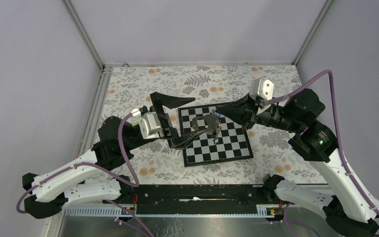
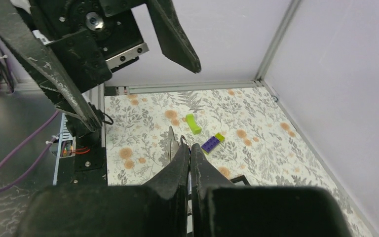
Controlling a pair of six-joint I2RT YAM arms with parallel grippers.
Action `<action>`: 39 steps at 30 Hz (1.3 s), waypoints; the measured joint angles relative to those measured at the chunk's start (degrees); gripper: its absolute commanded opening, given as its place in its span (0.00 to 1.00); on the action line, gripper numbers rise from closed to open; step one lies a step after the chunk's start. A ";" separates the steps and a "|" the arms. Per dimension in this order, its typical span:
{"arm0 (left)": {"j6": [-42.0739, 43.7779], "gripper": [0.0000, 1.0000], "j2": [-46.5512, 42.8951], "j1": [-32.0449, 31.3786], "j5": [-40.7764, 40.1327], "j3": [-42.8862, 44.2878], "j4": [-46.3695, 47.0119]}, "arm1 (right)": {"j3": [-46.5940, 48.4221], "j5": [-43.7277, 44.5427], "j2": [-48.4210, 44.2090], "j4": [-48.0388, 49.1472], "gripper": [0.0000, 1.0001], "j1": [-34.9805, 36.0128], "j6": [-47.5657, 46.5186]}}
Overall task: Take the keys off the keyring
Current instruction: Pick up the key from the keyring.
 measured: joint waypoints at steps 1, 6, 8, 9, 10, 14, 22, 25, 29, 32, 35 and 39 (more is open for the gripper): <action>0.00 0.98 -0.07 -0.02 -0.57 0.00 -0.13 | 0.22 1.01 0.00 -0.15 0.00 0.00 0.44; -0.20 0.98 -0.26 0.00 -3.13 0.00 -0.13 | 1.42 5.14 0.22 -0.92 0.00 0.02 2.08; -0.31 0.98 -0.26 0.00 -3.76 0.00 -0.15 | 1.75 5.70 0.28 -1.25 0.00 0.02 2.36; -0.35 0.98 -0.26 0.00 -3.96 0.00 -0.13 | 1.79 5.90 0.28 -1.38 0.00 0.02 2.43; -0.37 0.98 -0.26 0.00 -4.17 0.00 -0.13 | 1.81 5.97 0.28 -1.62 0.00 0.02 2.45; -0.37 0.98 -0.26 0.00 -4.33 0.00 -0.13 | 1.81 5.86 0.24 -2.23 0.00 0.02 2.25; -0.42 0.93 1.46 -0.02 -2.73 1.46 -0.81 | 1.03 2.78 -1.73 -1.97 0.00 0.02 1.07; -0.63 0.89 2.84 0.00 -1.62 2.21 -0.85 | 0.68 0.02 -2.21 -1.44 0.00 0.02 0.50; -0.90 0.84 4.37 0.00 0.04 2.25 -0.66 | -2.21 -2.86 -3.72 0.94 0.00 0.02 0.17; -1.38 0.81 5.31 -0.02 1.44 2.25 0.02 | -3.96 -4.22 -4.85 2.05 0.00 0.04 0.04; -2.16 0.79 6.32 -0.02 2.97 2.25 0.72 | -4.07 -4.74 -5.11 2.91 0.00 0.07 -0.20; -3.02 0.74 7.48 -0.02 4.52 2.25 1.38 | -4.09 -5.60 -5.25 4.02 0.00 0.07 -0.42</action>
